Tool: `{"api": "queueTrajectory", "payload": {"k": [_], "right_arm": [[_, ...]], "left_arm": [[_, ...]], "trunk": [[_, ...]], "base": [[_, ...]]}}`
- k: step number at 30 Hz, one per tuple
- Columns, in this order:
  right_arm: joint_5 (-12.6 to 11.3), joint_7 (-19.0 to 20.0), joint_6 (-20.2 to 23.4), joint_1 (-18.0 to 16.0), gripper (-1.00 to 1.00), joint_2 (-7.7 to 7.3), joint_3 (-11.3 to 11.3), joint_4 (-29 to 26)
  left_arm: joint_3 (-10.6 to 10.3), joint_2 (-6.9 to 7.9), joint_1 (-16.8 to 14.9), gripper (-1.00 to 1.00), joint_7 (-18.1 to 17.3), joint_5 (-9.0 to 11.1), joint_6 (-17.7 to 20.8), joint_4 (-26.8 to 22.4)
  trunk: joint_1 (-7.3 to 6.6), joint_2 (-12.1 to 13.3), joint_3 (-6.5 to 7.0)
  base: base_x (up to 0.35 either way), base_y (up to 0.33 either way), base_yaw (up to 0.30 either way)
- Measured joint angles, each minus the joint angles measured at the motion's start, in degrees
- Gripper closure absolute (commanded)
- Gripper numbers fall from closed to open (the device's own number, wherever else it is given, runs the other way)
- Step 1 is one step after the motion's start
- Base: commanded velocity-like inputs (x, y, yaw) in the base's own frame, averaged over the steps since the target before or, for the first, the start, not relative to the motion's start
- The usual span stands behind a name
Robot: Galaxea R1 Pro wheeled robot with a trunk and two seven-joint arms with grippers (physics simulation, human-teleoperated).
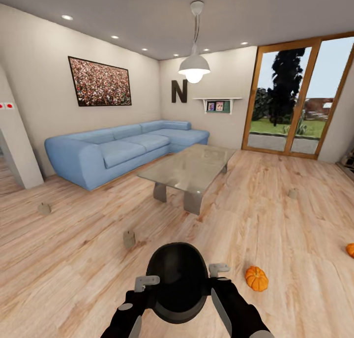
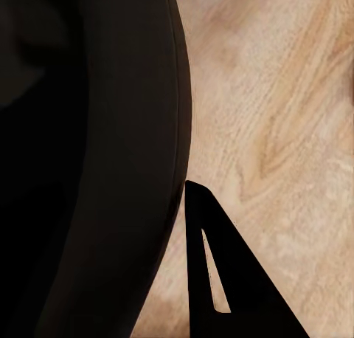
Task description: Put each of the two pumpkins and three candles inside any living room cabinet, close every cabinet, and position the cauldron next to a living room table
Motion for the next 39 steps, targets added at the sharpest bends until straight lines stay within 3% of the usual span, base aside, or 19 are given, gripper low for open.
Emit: {"api": "queueTrajectory", "payload": {"k": [12, 39], "right_arm": [[-0.04, 0.00, -0.05, 0.01, 1.00, 0.00, -0.03, 0.01], [-0.23, -0.03, -0.17, 0.02, 1.00, -0.01, -0.04, 0.04]], "left_arm": [[0.00, 0.00, -0.01, 1.00, -0.02, -0.05, 0.02, -0.01], [0.00, -0.01, -0.02, 1.00, -0.03, -0.19, 0.04, -0.05]], "trunk": [[0.00, 0.00, 0.06], [0.00, 0.00, 0.08]], "base": [[0.248, 0.204, -0.109], [0.249, 0.165, -0.007]]}}
